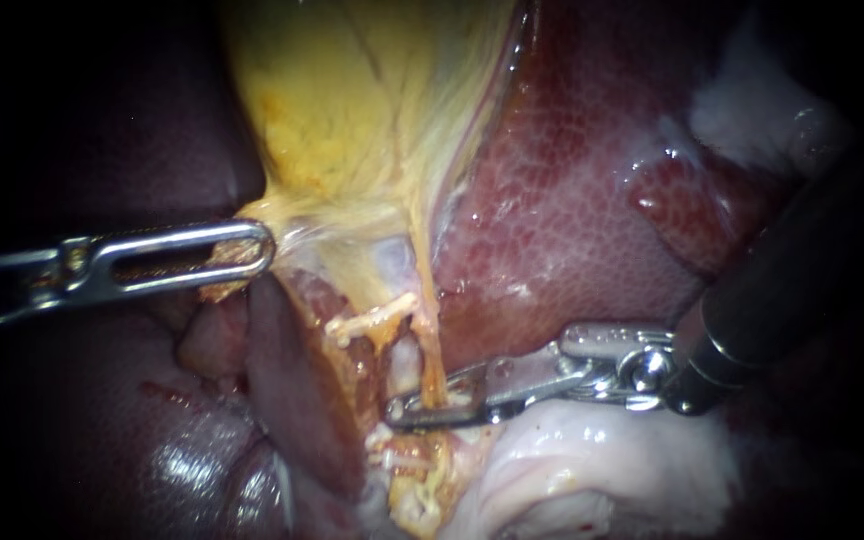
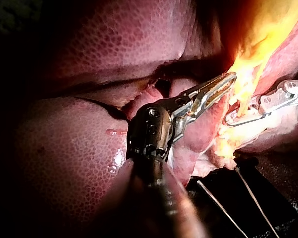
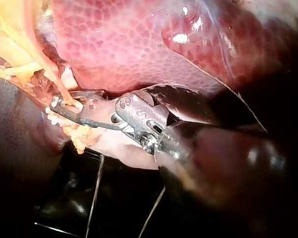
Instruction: Clipping second clip right tube
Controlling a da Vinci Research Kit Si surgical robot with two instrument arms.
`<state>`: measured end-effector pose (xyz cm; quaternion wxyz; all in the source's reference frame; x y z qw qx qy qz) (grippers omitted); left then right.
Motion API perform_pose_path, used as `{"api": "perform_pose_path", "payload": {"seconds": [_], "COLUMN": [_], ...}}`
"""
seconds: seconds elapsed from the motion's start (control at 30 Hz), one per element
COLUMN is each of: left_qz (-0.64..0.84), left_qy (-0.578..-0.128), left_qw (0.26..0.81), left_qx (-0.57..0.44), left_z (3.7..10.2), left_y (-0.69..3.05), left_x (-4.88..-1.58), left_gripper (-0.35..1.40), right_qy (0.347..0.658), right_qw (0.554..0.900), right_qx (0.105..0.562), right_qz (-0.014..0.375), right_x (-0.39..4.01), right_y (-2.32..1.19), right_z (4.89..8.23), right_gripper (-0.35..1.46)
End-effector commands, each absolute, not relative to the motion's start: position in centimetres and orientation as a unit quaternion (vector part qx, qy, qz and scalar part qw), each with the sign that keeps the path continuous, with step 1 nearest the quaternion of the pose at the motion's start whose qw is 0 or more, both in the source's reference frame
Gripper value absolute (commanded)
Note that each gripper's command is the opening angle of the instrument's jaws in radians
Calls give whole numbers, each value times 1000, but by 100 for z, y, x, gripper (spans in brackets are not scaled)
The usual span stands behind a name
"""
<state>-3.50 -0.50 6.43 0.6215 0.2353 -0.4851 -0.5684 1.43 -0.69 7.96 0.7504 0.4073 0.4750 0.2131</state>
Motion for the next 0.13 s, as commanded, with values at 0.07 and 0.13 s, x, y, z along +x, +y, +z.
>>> {"api": "perform_pose_path", "payload": {"seconds": [0.07,0.13], "left_qz": [-569,-569], "left_qy": [-485,-485], "left_qw": [621,621], "left_qx": [235,235], "left_z": [643,643], "left_y": [-50,-50], "left_x": [-350,-351], "left_gripper": [-35,-35], "right_qy": [475,476], "right_qw": [751,753], "right_qx": [405,397], "right_qz": [214,221], "right_x": [142,141], "right_y": [-70,-70], "right_z": [795,794], "right_gripper": [-31,11]}}
